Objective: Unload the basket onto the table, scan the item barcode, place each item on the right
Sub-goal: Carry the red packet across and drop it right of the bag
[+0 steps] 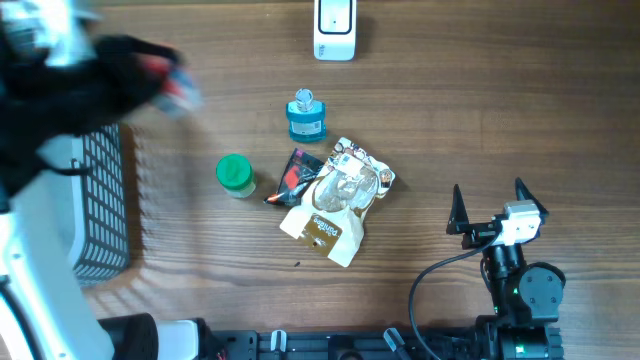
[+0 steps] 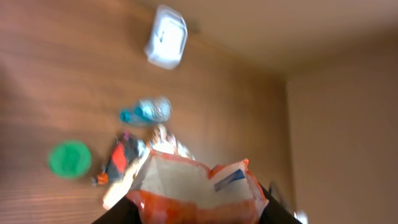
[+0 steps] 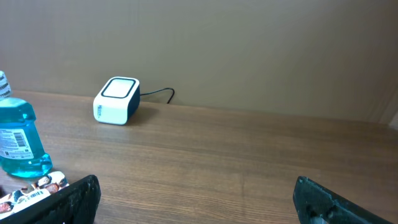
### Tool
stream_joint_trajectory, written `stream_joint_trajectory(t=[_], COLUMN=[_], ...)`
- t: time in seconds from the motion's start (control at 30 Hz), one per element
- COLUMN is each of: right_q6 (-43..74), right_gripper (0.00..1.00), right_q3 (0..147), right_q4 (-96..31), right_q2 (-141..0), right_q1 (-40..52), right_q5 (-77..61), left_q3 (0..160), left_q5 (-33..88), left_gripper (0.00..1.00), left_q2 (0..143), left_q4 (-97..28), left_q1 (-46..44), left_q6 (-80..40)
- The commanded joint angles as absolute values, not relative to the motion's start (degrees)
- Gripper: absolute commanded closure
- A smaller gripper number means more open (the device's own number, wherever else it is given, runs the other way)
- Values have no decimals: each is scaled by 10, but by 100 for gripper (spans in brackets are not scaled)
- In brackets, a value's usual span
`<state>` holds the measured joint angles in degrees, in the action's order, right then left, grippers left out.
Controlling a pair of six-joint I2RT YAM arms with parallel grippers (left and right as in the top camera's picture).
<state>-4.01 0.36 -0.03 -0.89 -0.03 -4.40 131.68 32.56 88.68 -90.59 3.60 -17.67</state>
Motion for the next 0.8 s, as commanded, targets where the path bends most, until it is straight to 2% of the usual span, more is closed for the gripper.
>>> stream_joint_trajectory(t=[0.0, 0.13, 0.23, 0.53, 0.77], right_q6=[-44, -44, -44, -45, -44], right_gripper=[0, 0, 0, 0, 0], right_q3=[3, 3, 3, 3, 3], right_q4=[1, 1, 1, 1, 1], right_q2=[-5, -5, -5, -5, -5], right_q1=[1, 1, 1, 1, 1], right_q5=[-39, -39, -39, -39, -39], left_q3=[1290, 1236, 1188, 1077, 1072], left_q5=[205, 142, 121, 121, 121], left_gripper=[62, 61, 62, 61, 61], left_q2=[901, 931, 962, 1100, 1220], left_q4=[-921, -861, -795, -634, -589], left_q1=[-134, -267, -327, -396, -431], left_q6=[-152, -155, -157, -159, -148])
